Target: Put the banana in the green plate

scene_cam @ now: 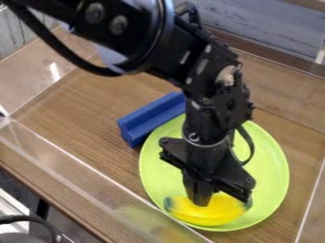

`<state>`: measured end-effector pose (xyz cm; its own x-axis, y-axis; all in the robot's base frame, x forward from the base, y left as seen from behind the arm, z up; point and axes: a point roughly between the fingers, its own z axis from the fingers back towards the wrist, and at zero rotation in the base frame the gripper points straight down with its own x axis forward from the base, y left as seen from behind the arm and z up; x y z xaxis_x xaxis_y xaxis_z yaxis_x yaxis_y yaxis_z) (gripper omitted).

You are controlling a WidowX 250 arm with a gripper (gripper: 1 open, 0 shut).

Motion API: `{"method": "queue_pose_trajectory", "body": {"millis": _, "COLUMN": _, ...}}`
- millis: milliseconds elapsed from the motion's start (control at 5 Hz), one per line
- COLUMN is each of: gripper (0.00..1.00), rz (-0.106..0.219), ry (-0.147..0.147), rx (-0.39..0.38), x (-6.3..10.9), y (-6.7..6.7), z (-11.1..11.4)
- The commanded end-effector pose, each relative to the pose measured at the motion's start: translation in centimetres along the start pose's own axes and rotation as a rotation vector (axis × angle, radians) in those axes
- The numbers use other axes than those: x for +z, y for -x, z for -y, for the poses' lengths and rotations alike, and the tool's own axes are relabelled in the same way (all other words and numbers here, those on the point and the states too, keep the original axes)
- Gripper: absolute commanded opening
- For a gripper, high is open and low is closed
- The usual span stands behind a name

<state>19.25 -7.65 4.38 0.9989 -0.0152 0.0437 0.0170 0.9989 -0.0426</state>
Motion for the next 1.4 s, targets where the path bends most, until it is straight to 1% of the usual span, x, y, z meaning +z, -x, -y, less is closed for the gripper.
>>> {"method": "queue_pose_trajectory", "body": {"millis": 0, "gripper": 0.0, "rz": -0.01, "ry": 0.004, "rx": -0.036, "x": -0.2, "y": 0.6, "z": 0.4}}
{"method": "queue_pose_trajectory", "body": {"millis": 400, "gripper": 0.0, "rz": -0.019, "ry": 0.005, "rx": 0.059, "x": 1.9, "y": -0.1, "z": 1.1}}
{"method": "queue_pose_trajectory", "body": {"millis": 600, "gripper": 0.0, "rz": -0.026, "ry": 0.001, "rx": 0.081, "x": 2.7, "y": -0.8, "z": 1.1}}
{"method": "queue_pose_trajectory", "body": {"millis": 800, "gripper": 0.0, "rz": -0.03, "ry": 0.003, "rx": 0.105, "x": 3.1, "y": -1.5, "z": 1.1}}
{"method": "queue_pose_trajectory", "body": {"millis": 1000, "gripper": 0.0, "rz": -0.038, "ry": 0.011, "rx": 0.063, "x": 3.9, "y": -1.3, "z": 0.5}}
{"method": "queue_pose_trajectory", "body": {"millis": 1200, "gripper": 0.0, "rz": -0.042, "ry": 0.019, "rx": 0.029, "x": 4.1, "y": -1.0, "z": -0.1}}
